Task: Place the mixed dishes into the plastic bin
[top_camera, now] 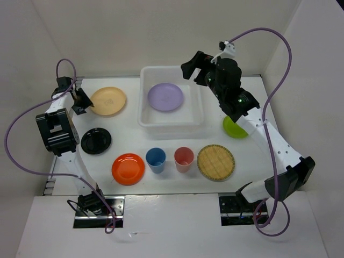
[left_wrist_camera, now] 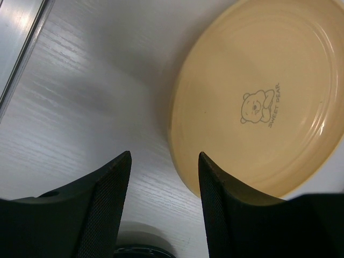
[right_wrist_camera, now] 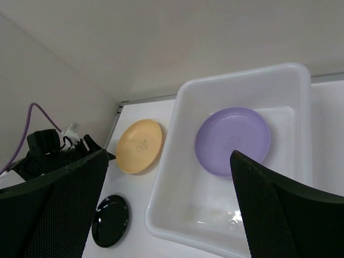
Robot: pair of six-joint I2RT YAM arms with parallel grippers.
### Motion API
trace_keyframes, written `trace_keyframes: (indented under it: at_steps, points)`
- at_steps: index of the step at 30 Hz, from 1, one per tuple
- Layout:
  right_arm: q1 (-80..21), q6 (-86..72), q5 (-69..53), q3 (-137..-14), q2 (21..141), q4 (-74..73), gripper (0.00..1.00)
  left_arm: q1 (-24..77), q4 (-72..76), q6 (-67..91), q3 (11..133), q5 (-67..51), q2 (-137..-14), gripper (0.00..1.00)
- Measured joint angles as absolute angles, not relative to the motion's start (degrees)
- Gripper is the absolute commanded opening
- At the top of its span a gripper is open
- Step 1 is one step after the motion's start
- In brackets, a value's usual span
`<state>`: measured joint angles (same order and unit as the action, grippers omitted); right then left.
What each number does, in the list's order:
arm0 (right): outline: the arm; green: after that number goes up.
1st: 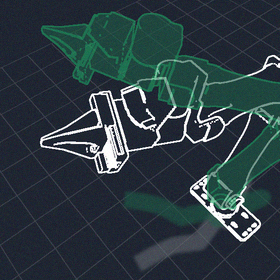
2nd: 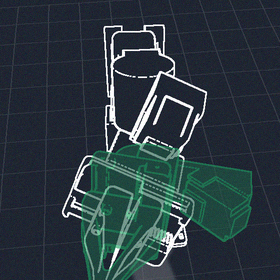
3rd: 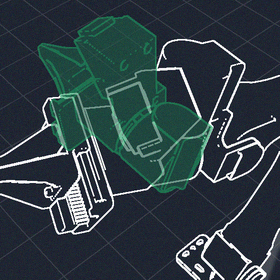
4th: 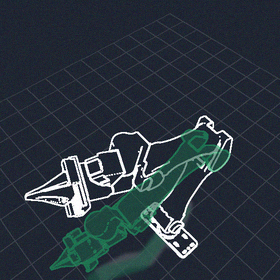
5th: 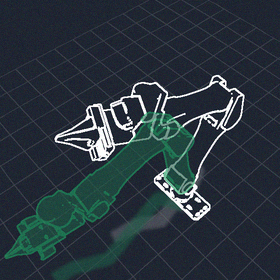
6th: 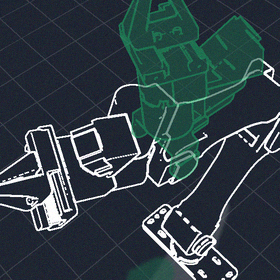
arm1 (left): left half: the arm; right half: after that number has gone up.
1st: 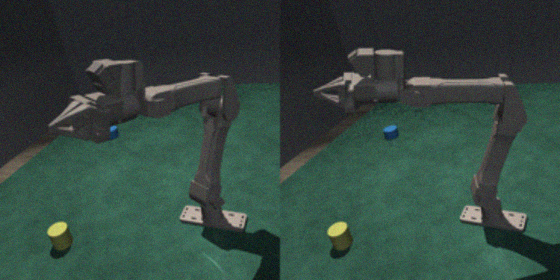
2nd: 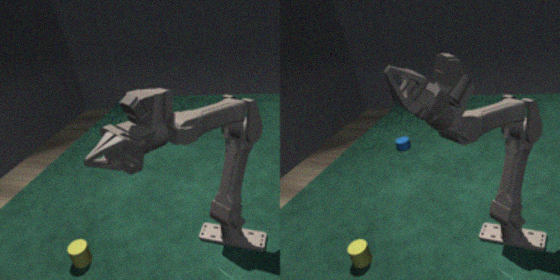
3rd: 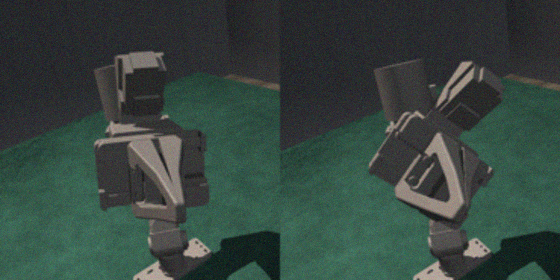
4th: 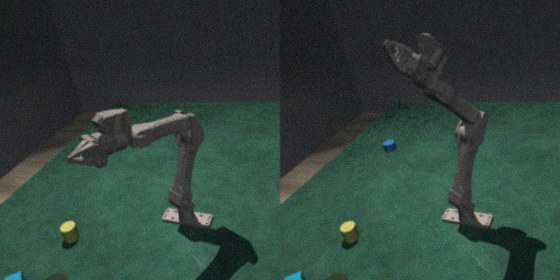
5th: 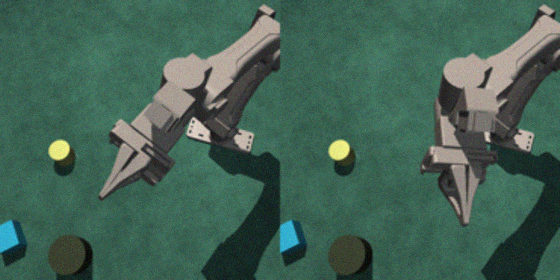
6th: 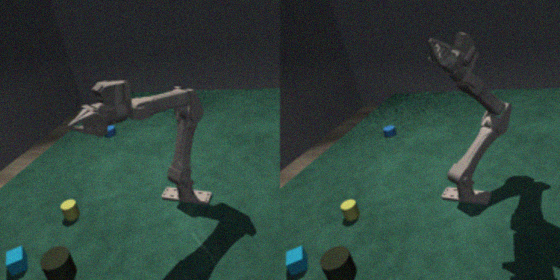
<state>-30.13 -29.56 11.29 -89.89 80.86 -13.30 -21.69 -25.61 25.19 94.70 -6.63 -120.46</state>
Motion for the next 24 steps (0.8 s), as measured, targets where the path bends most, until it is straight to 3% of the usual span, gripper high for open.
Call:
trace_keyframes:
  at_steps: [9,13,15,24]
  points:
    - [-30.1,-30.4,9.8,-87.2,80.2,-13.2,0.98,-21.7,-26.0,25.2,97.9,-6.6,-124.3,0.6]
    - [-30.1,-30.6,9.6,-86.0,78.6,-13.1,0.98,-21.5,-26.2,25.2,98.5,-6.6,-125.3,0.58]
    - [-30.1,-30.8,9.6,-85.5,77.6,-13.1,0.98,-21.3,-26.2,25.2,99.2,-6.6,-125.9,0.52]
    - [-30.1,-31.0,9.6,-84.4,76.1,-12.8,0.98,-19.9,-26.1,23.9,99.9,-5.1,-127.1,0.48]
